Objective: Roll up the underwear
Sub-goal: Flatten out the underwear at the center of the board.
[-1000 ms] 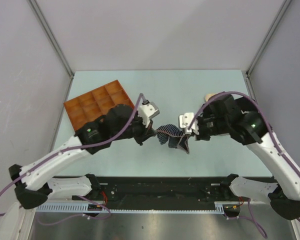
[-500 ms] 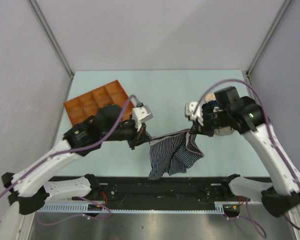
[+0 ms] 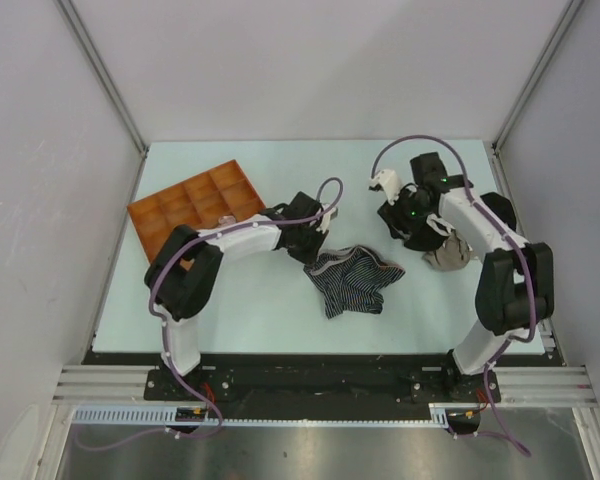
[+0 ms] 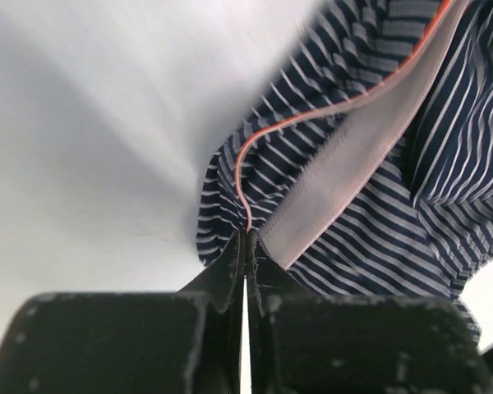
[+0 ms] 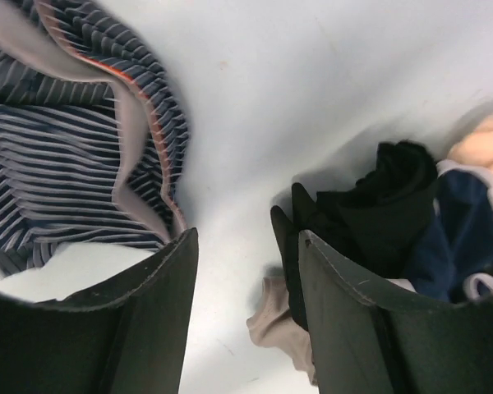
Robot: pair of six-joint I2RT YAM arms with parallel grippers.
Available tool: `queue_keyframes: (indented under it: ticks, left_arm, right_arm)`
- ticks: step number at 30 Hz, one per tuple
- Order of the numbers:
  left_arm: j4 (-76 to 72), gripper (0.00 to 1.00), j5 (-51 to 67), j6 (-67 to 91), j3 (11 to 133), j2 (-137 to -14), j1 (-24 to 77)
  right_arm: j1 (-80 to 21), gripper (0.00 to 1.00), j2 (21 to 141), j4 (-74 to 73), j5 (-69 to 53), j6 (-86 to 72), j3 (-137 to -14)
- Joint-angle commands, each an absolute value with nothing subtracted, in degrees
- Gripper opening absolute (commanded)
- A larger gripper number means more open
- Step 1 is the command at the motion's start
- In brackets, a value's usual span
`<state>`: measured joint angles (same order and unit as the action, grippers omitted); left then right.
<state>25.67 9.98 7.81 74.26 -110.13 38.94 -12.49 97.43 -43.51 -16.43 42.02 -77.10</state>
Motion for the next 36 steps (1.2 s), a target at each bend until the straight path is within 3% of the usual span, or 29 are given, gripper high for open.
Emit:
queue_keyframes:
  ticks: [1,4,12,25,31,34,35,36]
  left_arm:
    - [18.5,0.00,4.0,8.6,75.9,-103.8,36.3]
    - [16.2,0.00,2.7,7.7,74.1,-100.8,35.4]
    - [18.2,0.00,4.8,5.1,76.0,-99.1,34.7]
    - [20.9,0.00,6.5,3.1,77.2,-98.2,34.3]
    - [21.4,0.00,7.0,3.2,77.4,-97.6,34.4]
    - [21.6,0.00,7.3,3.3,77.1,-96.2,34.4]
    - [21.5,0.00,7.5,3.3,76.6,-95.7,34.3]
    - [21.5,0.00,7.6,3.2,76.1,-93.9,34.3]
  right_arm:
    - [-9.1,0.56,88.8,-47.8,-34.2,47.7,-77.7]
    - [-11.5,0.56,88.5,-55.7,-42.4,56.2,-75.9]
    - [-14.1,0.72,96.9,-48.9,-31.5,49.4,-72.2]
    - [-16.0,0.69,103.6,-41.7,-19.3,47.0,-68.6]
    - [-16.0,0.54,103.7,-41.5,-18.6,46.3,-68.6]
    - [-16.0,0.27,103.2,-43.3,-20.1,47.0,-68.6]
    - [-16.1,0.10,102.1,-43.9,-20.9,47.0,-68.6]
    - [-16.2,0.02,100.9,-44.6,-21.4,47.5,-68.6]
